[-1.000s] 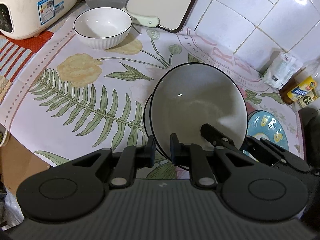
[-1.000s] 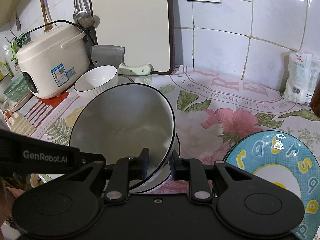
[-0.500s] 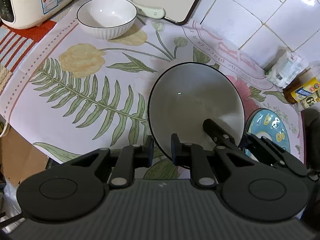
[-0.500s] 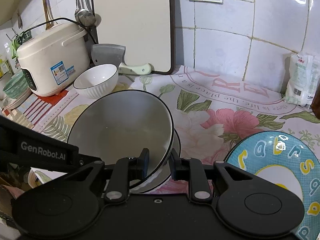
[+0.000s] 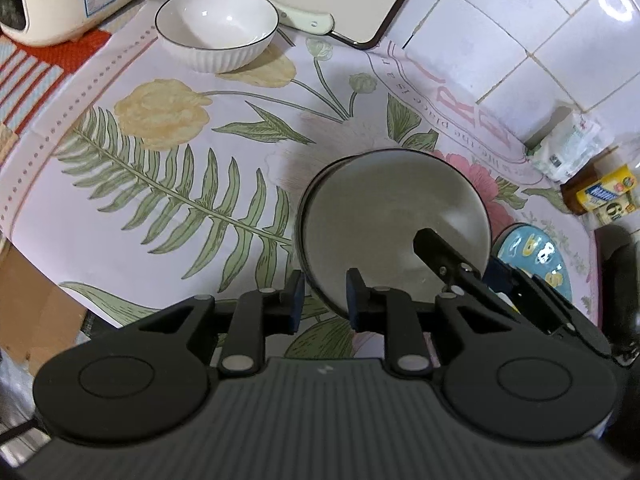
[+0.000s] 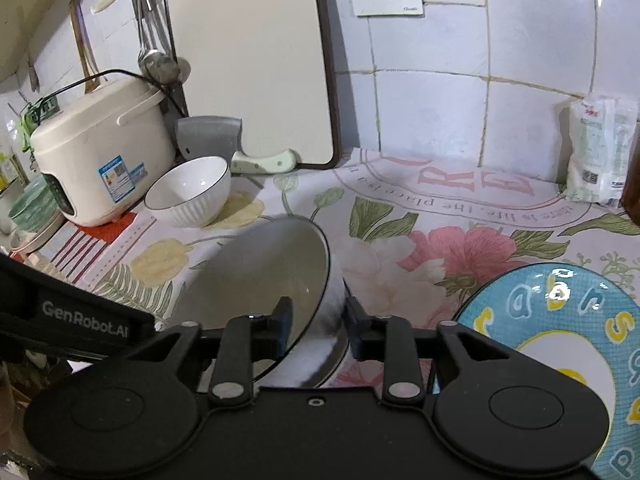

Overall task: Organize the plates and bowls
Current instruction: 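Lift the second white bowl with the left gripper and lower it into the first bowl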

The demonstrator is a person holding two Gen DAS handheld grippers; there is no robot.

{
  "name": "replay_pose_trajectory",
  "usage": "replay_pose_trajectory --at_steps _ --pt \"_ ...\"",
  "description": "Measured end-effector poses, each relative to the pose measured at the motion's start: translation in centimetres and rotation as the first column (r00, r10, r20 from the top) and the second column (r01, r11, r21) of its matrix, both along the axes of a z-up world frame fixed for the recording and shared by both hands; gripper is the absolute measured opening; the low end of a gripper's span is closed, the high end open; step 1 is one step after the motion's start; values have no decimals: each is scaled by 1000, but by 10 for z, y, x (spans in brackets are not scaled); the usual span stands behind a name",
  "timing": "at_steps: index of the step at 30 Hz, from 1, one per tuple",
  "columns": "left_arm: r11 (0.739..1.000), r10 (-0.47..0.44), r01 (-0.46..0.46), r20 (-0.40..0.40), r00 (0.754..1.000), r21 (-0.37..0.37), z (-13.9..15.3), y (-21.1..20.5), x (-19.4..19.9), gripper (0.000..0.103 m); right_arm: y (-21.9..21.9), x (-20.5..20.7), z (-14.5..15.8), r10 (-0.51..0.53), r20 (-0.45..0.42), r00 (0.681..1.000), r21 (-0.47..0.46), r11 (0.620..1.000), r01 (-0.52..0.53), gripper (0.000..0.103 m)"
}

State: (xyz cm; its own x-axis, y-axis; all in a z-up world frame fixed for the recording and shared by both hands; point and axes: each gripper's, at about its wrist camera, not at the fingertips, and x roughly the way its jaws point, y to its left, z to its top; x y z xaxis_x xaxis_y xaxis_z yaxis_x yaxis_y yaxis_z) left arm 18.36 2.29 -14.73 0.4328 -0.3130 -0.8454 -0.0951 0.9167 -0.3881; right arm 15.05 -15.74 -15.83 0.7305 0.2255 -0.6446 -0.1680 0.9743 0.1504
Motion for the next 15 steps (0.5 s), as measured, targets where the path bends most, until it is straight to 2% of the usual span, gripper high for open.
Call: replay_pose_trajectory --at_steps 3,7,9,13,15 --pt "1000 9 -9 -3 1000 -20 -2 2 0 20 -3 0 1 17 -1 1000 20 1000 -17 41" --pt "1000 7 -7 1 1000 -24 -2 3 -1 20 -3 1 -3 8 -17 1000 22 1000 -8 34" --pt "1000 7 -6 8 1000 -30 -2 4 -2 21 -4 1 -5 -9 -23 1000 5 1000 9 27" --pt "1000 7 -7 15 1000 -27 -1 7 -3 21 2 6 -5 31 -42 999 -62 998 -34 28" --pt "1000 4 -4 26 1000 -25 2 9 -4 21 6 11 -12 53 -94 994 -88 994 -62 28"
